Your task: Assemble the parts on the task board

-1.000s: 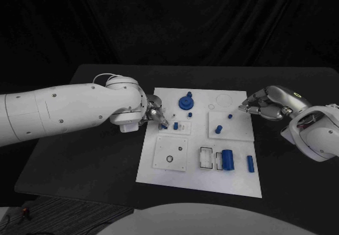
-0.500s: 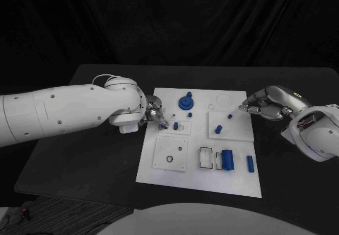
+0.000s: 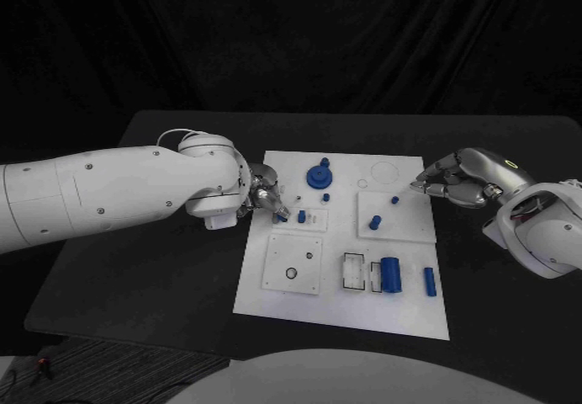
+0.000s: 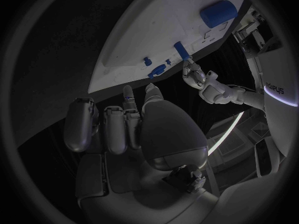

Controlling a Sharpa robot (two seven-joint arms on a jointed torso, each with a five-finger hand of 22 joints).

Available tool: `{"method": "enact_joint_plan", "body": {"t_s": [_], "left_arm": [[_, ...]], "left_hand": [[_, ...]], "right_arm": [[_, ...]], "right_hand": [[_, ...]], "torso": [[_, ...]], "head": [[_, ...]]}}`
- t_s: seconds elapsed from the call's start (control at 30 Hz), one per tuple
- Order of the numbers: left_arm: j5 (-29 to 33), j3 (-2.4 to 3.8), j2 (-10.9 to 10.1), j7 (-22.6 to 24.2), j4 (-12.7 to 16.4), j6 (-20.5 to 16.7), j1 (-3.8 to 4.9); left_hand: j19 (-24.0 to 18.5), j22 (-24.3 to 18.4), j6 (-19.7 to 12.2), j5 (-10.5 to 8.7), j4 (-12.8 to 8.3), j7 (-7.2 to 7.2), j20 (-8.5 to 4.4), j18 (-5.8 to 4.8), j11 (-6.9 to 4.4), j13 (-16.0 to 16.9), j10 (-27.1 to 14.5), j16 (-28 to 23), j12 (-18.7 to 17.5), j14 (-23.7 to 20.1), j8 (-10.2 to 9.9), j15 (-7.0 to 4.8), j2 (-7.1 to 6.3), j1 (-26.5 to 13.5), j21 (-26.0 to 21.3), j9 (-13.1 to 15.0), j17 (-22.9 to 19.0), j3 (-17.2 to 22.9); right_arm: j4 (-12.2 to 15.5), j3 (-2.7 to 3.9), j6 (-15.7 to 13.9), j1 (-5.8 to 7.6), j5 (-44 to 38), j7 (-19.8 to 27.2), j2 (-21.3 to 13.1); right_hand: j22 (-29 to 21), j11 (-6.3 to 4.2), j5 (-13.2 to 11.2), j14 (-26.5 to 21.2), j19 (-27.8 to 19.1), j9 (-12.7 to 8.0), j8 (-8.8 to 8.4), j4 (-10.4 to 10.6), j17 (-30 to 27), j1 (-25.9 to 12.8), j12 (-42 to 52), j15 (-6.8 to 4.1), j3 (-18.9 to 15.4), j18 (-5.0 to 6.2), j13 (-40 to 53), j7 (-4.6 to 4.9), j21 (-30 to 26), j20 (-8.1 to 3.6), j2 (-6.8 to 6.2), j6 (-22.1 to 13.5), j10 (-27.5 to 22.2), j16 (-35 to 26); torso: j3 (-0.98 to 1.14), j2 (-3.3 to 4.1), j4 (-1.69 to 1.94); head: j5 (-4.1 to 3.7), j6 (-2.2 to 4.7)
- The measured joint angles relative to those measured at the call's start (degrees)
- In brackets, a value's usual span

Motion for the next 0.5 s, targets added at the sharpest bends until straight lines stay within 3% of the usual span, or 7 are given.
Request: {"method": "enact_joint_plan", "body": {"t_s": [0.5], "left_arm": [[-0.01, 0.03, -0.2, -0.02, 0.21, 0.38, -0.01]], "left_hand": [[0.0, 0.0, -0.01, -0.02, 0.0, 0.04, 0.0, 0.0, 0.0, 0.0, 0.0, 0.0, 0.0, 0.0, 0.22, 0.0, 0.0, 0.0, 0.0, 0.06, 0.0, -0.01]], "right_arm": [[-0.06, 0.0, 0.03, -0.05, 0.0, -0.18, 0.0]], "right_hand": [[0.04, 0.0, 0.0, 0.14, 0.0, 0.0, 0.0, -0.17, 0.0, 0.15, 0.11, -0.13, 0.17, 0.0, 0.0, 0.0, -0.29, 0.0, 0.15, 0.0, 0.0, 0.0]], "torso": [[0.0, 0.02, 0.0]], "head": [[0.05, 0.0]]}}
